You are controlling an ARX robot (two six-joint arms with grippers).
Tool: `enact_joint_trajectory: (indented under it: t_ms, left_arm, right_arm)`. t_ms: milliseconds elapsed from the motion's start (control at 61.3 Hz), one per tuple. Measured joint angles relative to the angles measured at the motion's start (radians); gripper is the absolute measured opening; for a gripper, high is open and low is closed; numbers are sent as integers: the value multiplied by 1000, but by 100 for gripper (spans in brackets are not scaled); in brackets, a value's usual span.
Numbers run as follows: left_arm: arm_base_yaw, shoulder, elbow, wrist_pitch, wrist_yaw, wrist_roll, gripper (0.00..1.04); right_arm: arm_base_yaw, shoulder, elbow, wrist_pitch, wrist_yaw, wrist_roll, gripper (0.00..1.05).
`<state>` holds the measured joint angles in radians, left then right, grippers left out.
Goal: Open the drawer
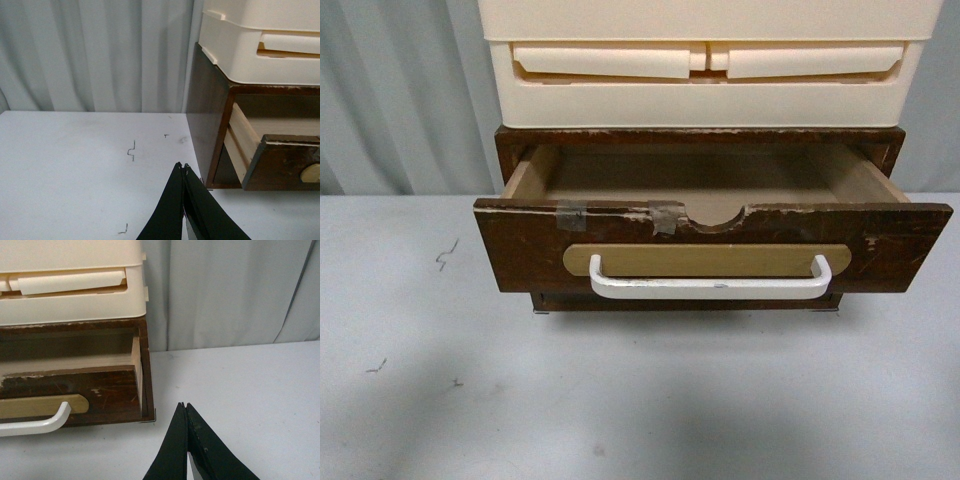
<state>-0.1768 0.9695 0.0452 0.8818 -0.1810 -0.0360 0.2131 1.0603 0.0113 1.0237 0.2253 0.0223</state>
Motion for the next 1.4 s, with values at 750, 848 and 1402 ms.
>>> enact_joint_trajectory:
  t_ms: [750, 848, 1402]
  left_arm:
    - [175, -689, -36, -601, 181, 18, 2]
    - [175, -790, -36, -702, 181, 18, 2]
    - [175, -966, -36, -885, 181, 19, 46]
  right_arm:
    - [-219, -798, 0, -756, -222, -16, 2]
    - [-219, -891, 0, -854, -222, -16, 2]
    - [-219, -1057, 0, -1028, -225, -20, 41]
